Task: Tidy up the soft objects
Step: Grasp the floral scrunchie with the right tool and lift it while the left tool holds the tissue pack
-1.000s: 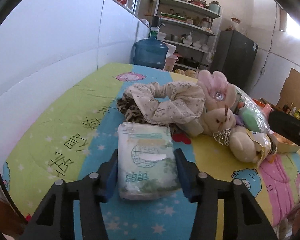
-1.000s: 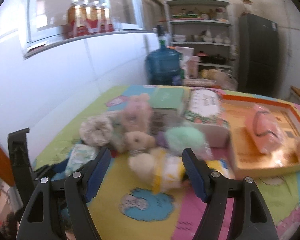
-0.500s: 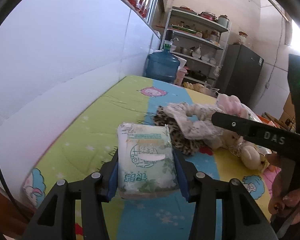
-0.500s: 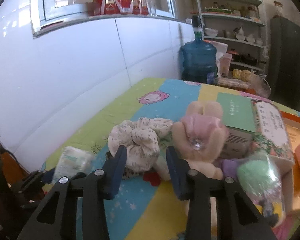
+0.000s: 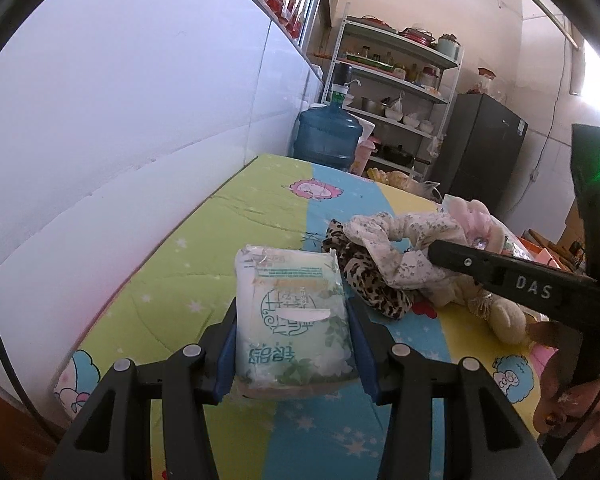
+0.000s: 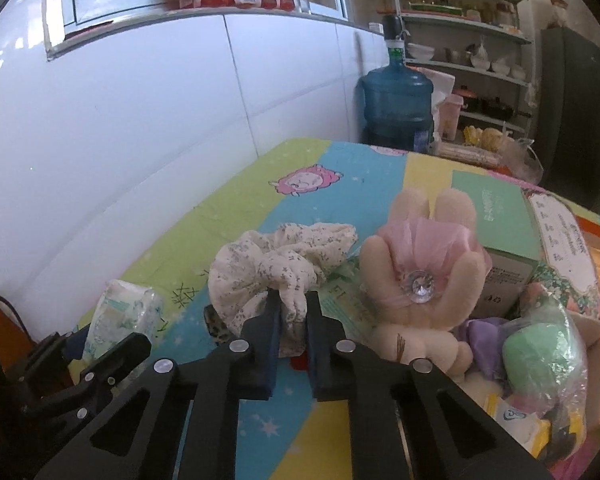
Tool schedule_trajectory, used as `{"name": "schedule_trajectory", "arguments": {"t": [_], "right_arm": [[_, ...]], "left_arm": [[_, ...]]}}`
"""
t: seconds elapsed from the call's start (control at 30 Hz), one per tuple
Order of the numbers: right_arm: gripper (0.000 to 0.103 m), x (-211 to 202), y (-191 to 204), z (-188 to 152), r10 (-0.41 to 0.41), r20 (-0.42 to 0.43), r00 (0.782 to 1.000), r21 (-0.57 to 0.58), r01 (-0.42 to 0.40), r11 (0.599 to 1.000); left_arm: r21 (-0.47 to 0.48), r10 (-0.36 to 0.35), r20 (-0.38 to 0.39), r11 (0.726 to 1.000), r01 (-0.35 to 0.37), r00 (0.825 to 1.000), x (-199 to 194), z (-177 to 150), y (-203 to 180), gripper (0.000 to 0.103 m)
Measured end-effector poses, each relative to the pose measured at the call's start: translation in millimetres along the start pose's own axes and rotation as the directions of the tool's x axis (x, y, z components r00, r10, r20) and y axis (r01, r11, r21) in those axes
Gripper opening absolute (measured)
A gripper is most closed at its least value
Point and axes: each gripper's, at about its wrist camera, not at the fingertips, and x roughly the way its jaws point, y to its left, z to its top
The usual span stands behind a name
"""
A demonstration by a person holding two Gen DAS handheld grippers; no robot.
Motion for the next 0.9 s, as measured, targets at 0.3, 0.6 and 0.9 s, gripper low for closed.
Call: {"name": "schedule_trajectory", "arguments": {"t": [0.3, 0.6, 0.9], "right_arm": [[0.01, -41, -3, 9, -0.017, 0.093, 0.996, -0.007, 0.018, 1.0], [0.01, -94, -23, 11, -0.049, 0.183, 0.982, 0.024, 0.045, 0.999], [0.012, -125, -46, 8, -0.039, 0.215, 0.976, 0.023, 0.034, 0.999]], "left_arm": [[0.034, -0.012, 0.049, 0.999, 0.01, 0.999, -12, 15, -12, 0.049], [0.093, -0.08, 0.084, 0.993, 0.072, 0.993, -19, 34, -51, 0.05], [0.124, -0.149, 0.095, 0.983, 0.137, 0.984, -16, 49, -88, 0.05]]}}
